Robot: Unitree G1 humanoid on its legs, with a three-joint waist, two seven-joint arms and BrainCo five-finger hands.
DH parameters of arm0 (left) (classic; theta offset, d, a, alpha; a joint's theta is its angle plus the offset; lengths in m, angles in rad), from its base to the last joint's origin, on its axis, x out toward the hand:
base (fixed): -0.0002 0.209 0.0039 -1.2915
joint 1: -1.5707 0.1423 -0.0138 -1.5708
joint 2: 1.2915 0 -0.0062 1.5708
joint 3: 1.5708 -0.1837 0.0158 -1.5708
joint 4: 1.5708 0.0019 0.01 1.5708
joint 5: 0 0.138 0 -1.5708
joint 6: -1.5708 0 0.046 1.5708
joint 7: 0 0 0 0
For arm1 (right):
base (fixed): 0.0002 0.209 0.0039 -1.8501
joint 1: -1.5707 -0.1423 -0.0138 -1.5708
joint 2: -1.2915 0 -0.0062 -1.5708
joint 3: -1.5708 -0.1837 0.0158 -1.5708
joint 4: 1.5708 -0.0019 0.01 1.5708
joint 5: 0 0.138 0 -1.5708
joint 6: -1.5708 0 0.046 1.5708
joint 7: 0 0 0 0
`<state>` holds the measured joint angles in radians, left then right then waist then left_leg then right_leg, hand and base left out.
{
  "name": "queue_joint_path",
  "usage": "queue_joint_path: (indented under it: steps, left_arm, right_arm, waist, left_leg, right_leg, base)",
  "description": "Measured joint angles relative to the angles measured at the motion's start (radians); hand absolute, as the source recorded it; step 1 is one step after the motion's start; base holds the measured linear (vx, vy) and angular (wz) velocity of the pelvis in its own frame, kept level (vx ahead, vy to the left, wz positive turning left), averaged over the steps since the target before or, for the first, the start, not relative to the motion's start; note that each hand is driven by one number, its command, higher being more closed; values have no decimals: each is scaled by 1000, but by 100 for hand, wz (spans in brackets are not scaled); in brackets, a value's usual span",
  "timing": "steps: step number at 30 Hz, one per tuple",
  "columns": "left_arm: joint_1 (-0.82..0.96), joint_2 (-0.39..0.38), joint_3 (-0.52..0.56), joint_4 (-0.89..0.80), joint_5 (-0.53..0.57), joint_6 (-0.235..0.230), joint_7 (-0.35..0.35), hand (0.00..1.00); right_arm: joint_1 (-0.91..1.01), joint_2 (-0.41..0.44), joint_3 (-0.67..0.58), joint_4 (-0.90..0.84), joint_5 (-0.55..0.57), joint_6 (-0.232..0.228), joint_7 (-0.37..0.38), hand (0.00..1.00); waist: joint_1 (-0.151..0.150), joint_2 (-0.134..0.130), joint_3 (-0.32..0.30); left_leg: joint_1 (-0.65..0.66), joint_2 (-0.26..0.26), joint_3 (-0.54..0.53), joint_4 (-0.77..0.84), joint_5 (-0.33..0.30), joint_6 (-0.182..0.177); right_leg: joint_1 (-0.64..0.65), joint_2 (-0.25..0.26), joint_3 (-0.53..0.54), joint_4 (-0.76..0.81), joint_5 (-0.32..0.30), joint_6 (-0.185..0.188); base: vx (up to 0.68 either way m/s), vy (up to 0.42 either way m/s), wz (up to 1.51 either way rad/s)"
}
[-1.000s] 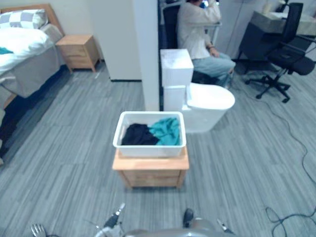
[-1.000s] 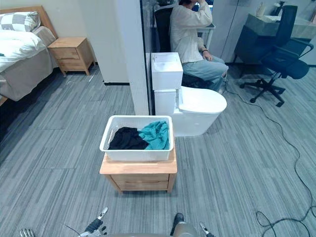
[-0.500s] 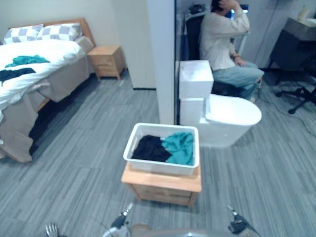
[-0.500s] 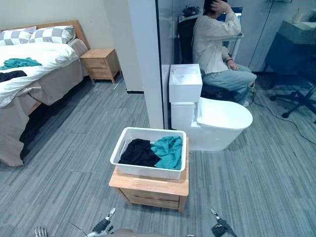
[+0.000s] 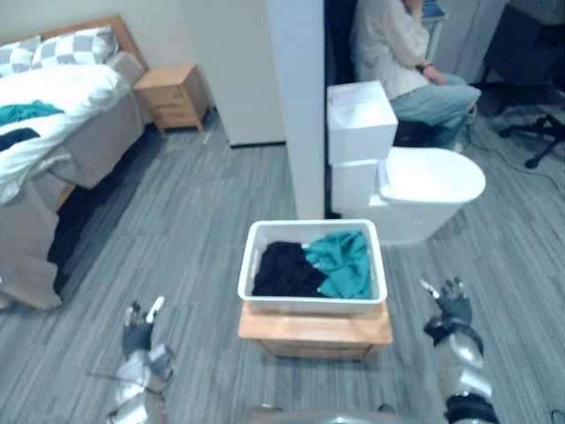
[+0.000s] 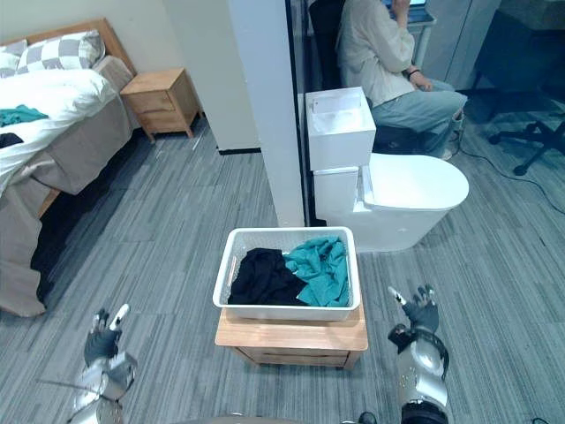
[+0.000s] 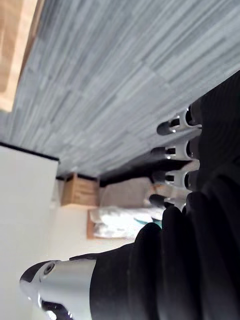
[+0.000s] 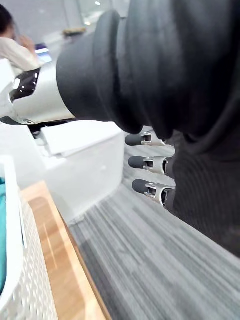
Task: Pick up the laundry basket with both hands and put the clothes into the washing machine.
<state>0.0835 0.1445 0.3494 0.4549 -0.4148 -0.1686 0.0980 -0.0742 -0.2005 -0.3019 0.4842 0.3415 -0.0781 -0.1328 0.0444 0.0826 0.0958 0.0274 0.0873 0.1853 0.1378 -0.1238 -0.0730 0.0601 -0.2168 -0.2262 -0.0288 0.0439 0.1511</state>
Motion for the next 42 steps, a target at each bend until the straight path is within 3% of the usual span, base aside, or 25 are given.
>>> queue_joint_path:
  steps: [3,5,9,13,19,27,34,36,42]
  left_arm:
    - [-130,14,-84,0,-8,-15,37,0]
    - [-254,26,-131,-1,-17,-16,64,0]
    - [-379,34,-187,2,-29,-17,105,0]
    - [-531,99,-233,70,-28,-16,150,0]
    - [-711,138,-315,262,-15,10,175,0]
    - [-816,136,-340,266,36,18,216,0]
    - [-872,136,-340,266,51,18,256,0]
    - [-874,142,-338,267,63,18,264,0]
    - [-917,145,-337,304,93,29,277,0]
  right_arm:
    - [-161,-77,71,2,0,-1,-8,0]
    - [-306,-116,145,14,0,-1,-21,0]
    - [-462,-120,255,99,1,3,-21,0]
    - [-604,-115,319,177,1,24,-35,0]
    - [-760,-96,353,297,0,40,-49,0]
    - [-818,-49,354,291,-22,42,-86,0]
    - [-820,-43,353,150,-40,35,-127,0]
    - [-817,-43,352,100,-43,21,-136,0]
    - [-776,-45,351,-40,-69,-13,-155,0]
  waist:
    - [-1,-15,74]
    - [0,-29,155]
    - [28,-35,240]
    - [48,-45,319]
    - [50,-70,340]
    - [26,-87,358]
    - [14,-118,378]
    - [-4,-119,380]
    - [-8,-124,387]
  left_leg:
    - [-69,4,-21,33,13,3]
    - [-136,11,-32,53,34,4]
    - [-191,22,-39,55,62,0]
    - [-265,38,-48,49,101,-9]
    - [-335,47,-47,35,133,-13]
    - [-380,54,-23,39,138,-13]
    - [-392,64,8,46,137,-13]
    - [-401,67,9,53,137,-13]
    - [-408,74,19,59,136,-13]
  right_leg:
    - [-52,1,-13,17,11,-9]
    - [-113,5,-14,36,26,-21]
    - [-180,16,-9,63,38,-36]
    - [-249,34,-12,64,64,-52]
    - [-329,46,-6,60,92,-68]
    - [-382,53,22,43,116,-72]
    - [-413,61,52,42,128,-75]
    - [-418,64,56,42,129,-75]
    - [-435,71,69,43,135,-73]
  base:
    - [-141,-34,14]
    - [-200,-35,10]
    - [-181,-46,1]
    - [-151,-40,4]
    - [-56,-12,-4]
    - [-16,-3,-10]
    - [-13,-20,-13]
    - [-12,-20,-4]
    - [-10,-21,-7]
